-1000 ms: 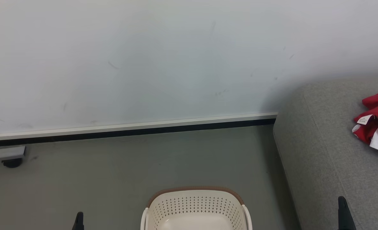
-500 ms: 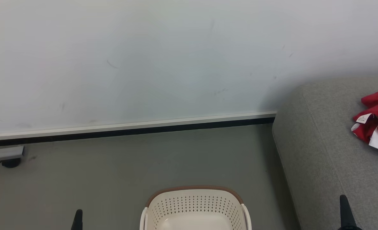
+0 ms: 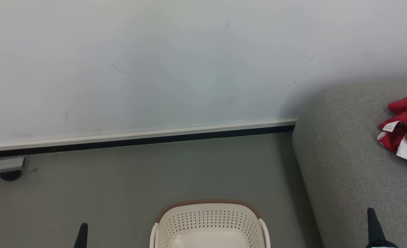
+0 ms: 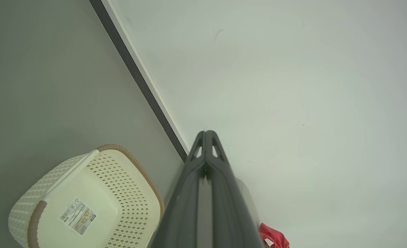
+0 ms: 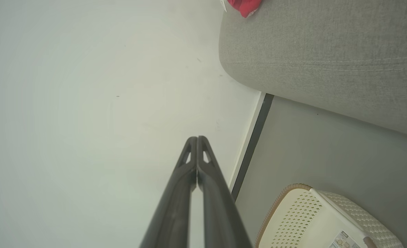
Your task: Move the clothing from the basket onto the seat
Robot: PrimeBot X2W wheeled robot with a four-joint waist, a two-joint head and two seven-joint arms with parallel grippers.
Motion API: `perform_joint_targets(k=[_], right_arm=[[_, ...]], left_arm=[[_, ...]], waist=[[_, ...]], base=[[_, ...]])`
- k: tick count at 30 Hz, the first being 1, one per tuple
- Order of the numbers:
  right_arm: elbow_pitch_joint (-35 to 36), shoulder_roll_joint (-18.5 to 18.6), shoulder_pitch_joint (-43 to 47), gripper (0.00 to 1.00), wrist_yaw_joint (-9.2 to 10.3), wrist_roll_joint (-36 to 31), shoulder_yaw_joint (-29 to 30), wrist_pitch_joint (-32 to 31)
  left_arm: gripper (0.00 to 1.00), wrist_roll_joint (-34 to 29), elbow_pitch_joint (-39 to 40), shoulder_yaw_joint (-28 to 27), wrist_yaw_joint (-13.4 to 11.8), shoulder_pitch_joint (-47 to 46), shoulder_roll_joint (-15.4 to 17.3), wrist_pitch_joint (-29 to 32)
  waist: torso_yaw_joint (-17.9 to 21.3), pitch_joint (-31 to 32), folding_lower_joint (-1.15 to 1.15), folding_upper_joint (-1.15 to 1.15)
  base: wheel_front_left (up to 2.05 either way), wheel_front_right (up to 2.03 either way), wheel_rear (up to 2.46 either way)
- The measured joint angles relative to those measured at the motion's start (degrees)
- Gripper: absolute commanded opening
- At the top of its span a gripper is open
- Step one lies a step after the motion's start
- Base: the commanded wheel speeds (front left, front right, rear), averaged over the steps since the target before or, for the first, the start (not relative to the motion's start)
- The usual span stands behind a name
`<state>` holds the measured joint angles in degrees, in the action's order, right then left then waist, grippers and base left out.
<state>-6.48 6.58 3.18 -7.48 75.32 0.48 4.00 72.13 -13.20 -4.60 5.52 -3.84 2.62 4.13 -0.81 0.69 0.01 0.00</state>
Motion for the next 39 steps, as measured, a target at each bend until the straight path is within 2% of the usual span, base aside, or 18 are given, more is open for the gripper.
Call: perform_joint_targets(k=[39], right_arm=[[0.16, -1.63, -1.30, 0.00, 0.00, 17.10, 2.91, -3.98]], left_arm=[[0.00, 17.62, -0.91, -1.41, 1.57, -2.10, 0.09, 5.46]], waist=[[0.71, -0.68, 0.00, 0.00]], base=[[0.00, 0.00, 0.00]])
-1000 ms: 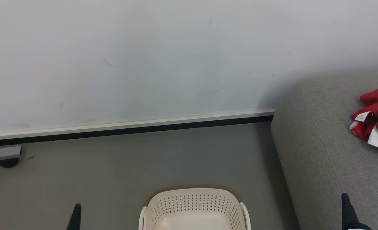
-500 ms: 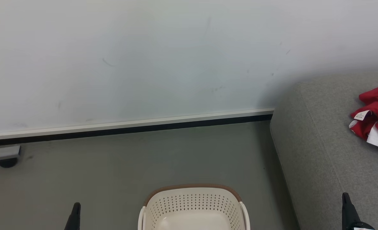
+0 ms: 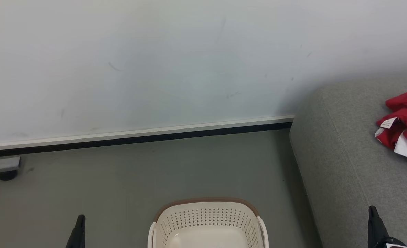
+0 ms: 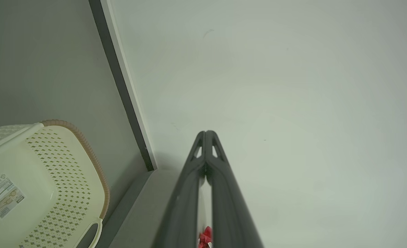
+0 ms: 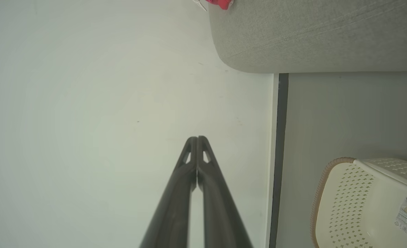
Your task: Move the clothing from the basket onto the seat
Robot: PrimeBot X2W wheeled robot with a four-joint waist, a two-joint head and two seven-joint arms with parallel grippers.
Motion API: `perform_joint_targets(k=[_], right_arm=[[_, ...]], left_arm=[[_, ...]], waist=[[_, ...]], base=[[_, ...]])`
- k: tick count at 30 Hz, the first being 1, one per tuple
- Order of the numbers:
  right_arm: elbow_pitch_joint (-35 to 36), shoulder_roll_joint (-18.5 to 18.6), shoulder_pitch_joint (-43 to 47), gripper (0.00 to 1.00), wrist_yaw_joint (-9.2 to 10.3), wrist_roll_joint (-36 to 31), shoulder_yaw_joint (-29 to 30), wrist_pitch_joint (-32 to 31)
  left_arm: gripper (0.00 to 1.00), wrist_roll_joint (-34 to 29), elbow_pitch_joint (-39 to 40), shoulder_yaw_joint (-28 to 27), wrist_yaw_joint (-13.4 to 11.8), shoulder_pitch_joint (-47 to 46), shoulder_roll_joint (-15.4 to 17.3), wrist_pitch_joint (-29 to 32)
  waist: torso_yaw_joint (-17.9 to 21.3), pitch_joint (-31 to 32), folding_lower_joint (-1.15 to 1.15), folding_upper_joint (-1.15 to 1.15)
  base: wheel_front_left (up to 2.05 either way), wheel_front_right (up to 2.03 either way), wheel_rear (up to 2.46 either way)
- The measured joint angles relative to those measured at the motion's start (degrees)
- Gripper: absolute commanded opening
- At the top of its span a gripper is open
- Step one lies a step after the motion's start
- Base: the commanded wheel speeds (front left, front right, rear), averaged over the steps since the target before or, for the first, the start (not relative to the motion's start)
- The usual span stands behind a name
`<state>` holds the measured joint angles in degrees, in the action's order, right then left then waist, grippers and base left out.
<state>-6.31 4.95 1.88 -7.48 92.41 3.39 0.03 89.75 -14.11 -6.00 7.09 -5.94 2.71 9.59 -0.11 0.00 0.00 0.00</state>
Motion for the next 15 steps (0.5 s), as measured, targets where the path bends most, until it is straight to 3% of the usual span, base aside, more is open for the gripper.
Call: perform_joint_targets(k=[15], right_arm=[[0.03, -0.43, -0.13, 0.00, 0.00, 2.46, 0.58, -0.58]], left_arm=[[0.00, 2.56, -0.12, -0.26, 0.37, -0.26, 0.01, 0.78]], waist=[[0.12, -0.12, 0.00, 0.00]], base=[[0.00, 0.00, 0.00]])
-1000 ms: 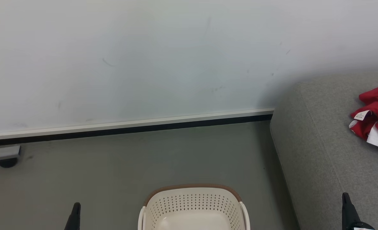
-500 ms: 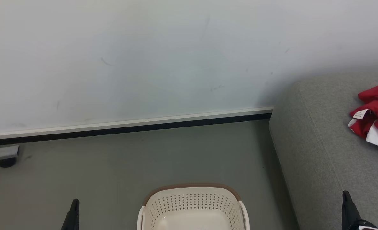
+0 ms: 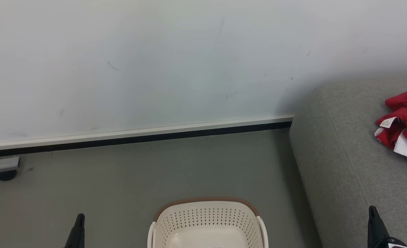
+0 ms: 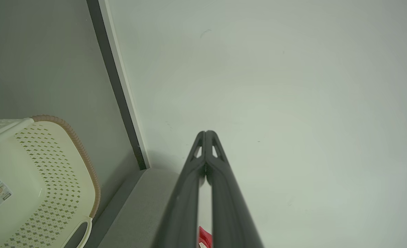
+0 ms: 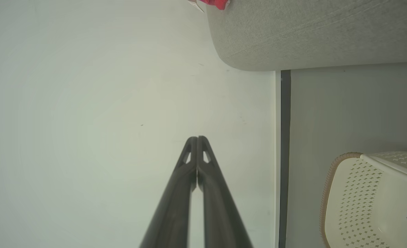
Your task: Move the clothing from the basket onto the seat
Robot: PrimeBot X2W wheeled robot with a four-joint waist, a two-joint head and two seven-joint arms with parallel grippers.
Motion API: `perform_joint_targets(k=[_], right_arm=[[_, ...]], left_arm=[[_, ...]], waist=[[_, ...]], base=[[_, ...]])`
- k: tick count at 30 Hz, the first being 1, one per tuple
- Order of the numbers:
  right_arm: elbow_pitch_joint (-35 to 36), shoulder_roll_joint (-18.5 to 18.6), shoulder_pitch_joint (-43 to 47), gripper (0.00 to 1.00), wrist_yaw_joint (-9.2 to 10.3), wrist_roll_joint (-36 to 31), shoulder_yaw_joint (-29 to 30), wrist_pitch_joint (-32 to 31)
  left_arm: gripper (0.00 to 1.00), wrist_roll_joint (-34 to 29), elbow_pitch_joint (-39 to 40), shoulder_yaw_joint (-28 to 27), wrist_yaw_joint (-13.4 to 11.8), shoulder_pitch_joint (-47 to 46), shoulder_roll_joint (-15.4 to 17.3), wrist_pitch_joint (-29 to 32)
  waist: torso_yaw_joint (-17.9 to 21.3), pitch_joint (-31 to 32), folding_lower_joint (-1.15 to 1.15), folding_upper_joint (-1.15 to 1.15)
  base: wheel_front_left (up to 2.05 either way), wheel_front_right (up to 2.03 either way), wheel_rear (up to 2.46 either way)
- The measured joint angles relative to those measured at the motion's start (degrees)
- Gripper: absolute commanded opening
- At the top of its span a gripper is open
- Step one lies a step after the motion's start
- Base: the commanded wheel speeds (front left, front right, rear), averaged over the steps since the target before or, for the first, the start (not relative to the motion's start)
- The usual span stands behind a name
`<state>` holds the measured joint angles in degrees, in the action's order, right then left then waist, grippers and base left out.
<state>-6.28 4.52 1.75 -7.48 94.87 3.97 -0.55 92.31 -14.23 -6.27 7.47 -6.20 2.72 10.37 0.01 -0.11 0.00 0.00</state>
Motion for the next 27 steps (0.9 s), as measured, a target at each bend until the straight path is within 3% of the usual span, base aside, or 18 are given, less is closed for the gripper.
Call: perform_joint_targets(k=[27], right_arm=[[-0.01, -0.33, -0.02, 0.00, 0.00, -0.11, 0.37, -0.45]], left_arm=[[0.00, 0.01, 0.00, 0.00, 0.00, -0.01, 0.00, 0.00]], waist=[[0.00, 0.00, 0.00, 0.00]], base=[[0.00, 0.00, 0.00]])
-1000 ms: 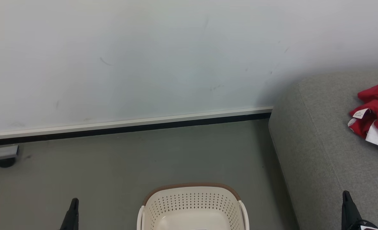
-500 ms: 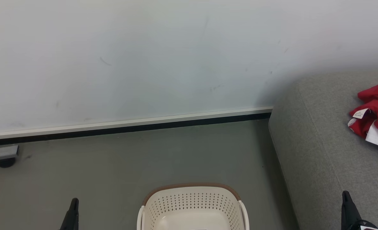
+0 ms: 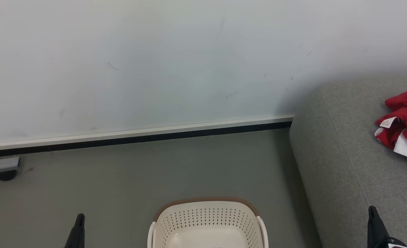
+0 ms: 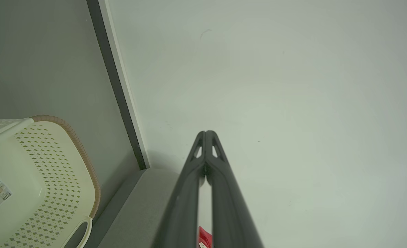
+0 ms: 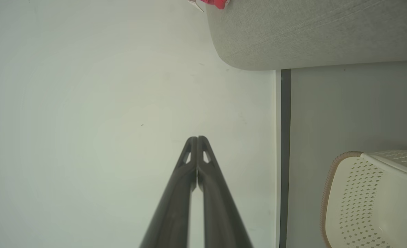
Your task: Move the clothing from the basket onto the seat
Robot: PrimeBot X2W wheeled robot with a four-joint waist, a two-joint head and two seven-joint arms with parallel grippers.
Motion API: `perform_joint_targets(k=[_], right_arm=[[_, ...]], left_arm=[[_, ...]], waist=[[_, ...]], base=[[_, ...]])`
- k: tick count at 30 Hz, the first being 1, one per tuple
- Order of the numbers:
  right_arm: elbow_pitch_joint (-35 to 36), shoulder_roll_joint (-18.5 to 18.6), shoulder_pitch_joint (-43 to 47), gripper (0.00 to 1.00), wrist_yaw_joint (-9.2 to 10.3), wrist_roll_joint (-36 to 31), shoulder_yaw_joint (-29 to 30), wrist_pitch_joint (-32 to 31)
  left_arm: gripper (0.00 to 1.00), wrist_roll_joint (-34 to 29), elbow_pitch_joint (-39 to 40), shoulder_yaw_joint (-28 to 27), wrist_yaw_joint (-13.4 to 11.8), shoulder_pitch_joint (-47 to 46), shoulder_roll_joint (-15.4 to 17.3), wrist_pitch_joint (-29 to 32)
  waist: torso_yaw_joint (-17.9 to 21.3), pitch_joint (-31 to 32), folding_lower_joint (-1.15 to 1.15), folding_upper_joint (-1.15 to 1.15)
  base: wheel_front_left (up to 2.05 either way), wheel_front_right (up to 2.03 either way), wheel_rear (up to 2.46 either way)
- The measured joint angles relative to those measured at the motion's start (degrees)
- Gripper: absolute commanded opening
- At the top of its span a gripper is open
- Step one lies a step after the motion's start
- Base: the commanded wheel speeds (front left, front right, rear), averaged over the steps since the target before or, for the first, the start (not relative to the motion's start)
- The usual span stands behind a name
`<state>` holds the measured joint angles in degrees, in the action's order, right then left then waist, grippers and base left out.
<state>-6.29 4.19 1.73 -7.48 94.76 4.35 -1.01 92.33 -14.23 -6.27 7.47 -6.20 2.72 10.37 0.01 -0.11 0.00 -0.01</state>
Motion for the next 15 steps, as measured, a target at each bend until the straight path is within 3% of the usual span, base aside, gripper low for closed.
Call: perform_joint_targets(k=[15], right_arm=[[0.00, -0.12, -0.01, 0.00, 0.00, -0.09, 0.15, -0.08]], left_arm=[[0.00, 0.00, 0.00, -0.01, 0.00, 0.00, 0.01, 0.00]], waist=[[0.00, 0.00, 0.00, 0.00]], base=[[0.00, 0.00, 0.00]])
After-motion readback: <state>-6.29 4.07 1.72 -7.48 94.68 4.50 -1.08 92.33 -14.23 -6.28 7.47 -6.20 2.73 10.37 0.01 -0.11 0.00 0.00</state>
